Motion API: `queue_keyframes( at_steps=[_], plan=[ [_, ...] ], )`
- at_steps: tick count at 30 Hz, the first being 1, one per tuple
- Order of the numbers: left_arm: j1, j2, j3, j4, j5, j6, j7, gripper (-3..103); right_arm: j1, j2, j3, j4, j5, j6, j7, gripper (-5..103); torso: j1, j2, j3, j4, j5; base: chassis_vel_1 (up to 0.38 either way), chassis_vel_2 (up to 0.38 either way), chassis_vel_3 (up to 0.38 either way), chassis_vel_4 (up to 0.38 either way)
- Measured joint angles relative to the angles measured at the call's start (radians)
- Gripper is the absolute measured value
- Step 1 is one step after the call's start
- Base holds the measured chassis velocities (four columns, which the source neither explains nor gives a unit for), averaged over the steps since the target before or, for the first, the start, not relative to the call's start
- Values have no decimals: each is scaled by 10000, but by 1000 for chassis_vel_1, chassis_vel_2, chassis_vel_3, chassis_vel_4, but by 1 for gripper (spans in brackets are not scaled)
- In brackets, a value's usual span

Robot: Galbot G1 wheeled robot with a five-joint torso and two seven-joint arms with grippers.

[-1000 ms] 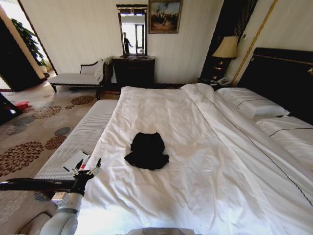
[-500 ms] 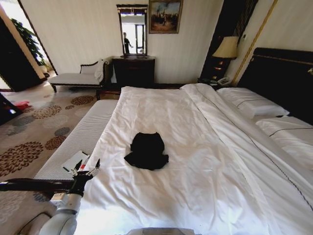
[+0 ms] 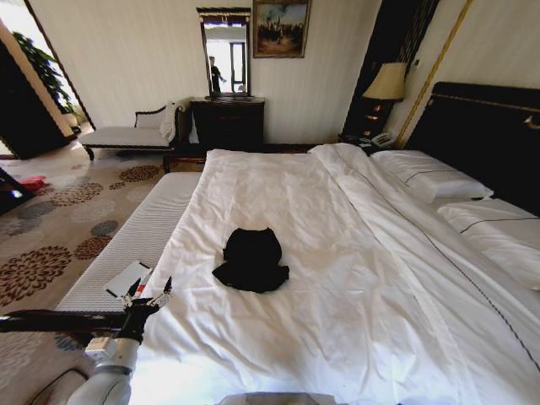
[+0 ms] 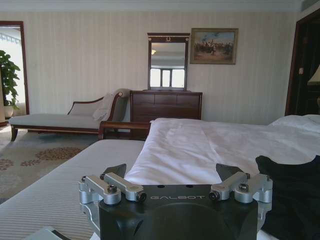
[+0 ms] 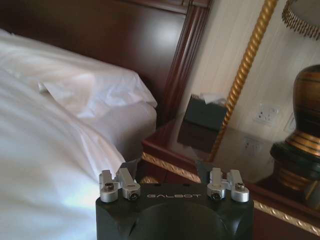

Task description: Fold the clothes on the bed.

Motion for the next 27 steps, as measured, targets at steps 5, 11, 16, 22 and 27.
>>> queue_keyframes(
  at_steps=[5,11,16,22,27],
  plan=[
    [11,29,-62,-98,15,6,-3,100,-446,410,315,1413,344,268,-219,85,1,0,0,1,0,0,0,0,0],
    [44,20,-79,-214,98,26,-3,100,-956,895,430,3137,702,781,-893,99,2,0,0,1,0,0,0,0,0],
    [20,-2,-55,-314,207,68,-4,100,-1343,1380,76,5211,679,1280,-1415,100,2,0,0,3,-2,0,0,0,0],
    [-1,-45,-30,-320,278,98,-15,100,-1509,1744,-622,6702,143,1321,-1628,100,3,0,1,3,-7,0,0,0,0],
    [-17,-115,14,-310,334,131,-24,100,-1133,1866,-1194,6729,-664,1147,-1296,100,3,0,1,3,-1,0,0,0,0]
  ],
)
